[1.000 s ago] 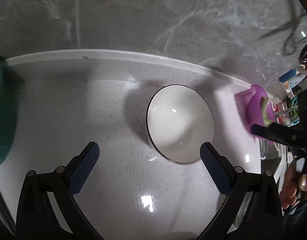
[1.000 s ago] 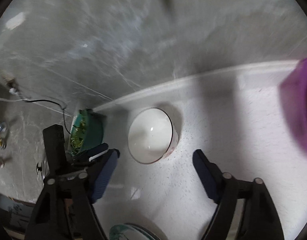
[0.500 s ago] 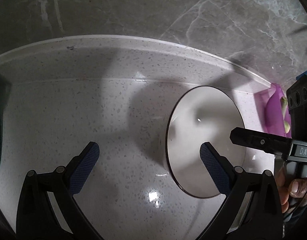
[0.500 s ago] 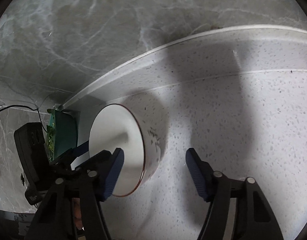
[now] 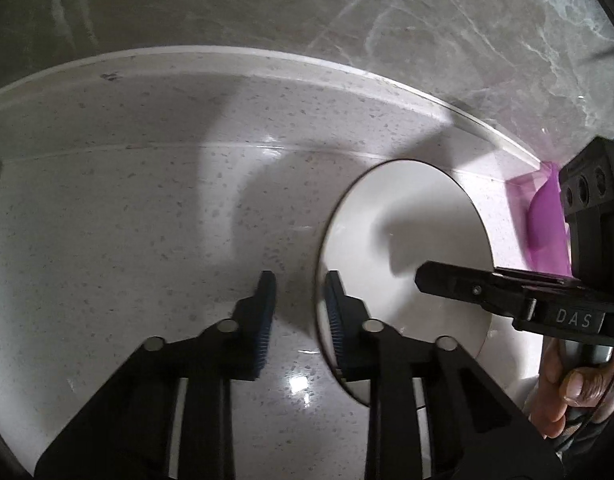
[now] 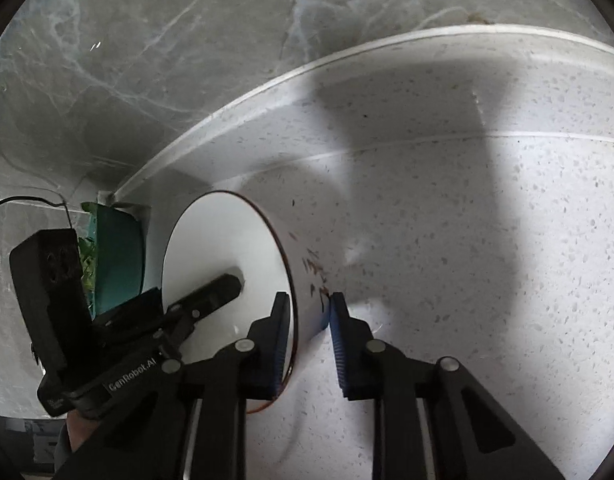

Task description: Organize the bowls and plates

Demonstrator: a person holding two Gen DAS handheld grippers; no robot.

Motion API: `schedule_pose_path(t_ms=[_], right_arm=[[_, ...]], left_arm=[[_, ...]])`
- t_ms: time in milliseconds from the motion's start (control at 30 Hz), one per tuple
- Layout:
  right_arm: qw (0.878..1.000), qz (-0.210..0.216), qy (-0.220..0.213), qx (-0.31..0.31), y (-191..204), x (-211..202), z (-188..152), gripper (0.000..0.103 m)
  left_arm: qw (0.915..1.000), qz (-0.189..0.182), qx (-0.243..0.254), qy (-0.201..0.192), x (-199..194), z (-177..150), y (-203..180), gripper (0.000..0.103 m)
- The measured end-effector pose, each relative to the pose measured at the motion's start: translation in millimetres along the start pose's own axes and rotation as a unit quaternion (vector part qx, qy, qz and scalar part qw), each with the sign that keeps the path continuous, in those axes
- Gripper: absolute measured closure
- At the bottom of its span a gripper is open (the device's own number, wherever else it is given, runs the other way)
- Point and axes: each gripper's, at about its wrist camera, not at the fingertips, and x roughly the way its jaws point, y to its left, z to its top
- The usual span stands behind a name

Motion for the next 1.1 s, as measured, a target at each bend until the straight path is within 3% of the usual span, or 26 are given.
schedule_pose_path(t_ms=[300, 633, 1100], right_arm=[[1.0, -0.001, -0.001, 0.008, -0.4, 0.5, 0.8, 0.083], [1.0, -0.006, -0.012, 0.009, 1.0, -27.4, -8.2, 0.085], [0.999, -0.01, -0.048, 0.016, 0.4, -94.4, -57.1, 0.085]], left_arm=[[1.0, 0.003, 0.006, 0.005, -1.7, 1.9, -11.6, 0.092], [0.9998, 0.004, 0.018, 0.002, -20.4, 1.2, -36.9, 0.092], [0.9971, -0.003, 0.075, -0.005, -66.5, -36.0, -117.0, 0.091]])
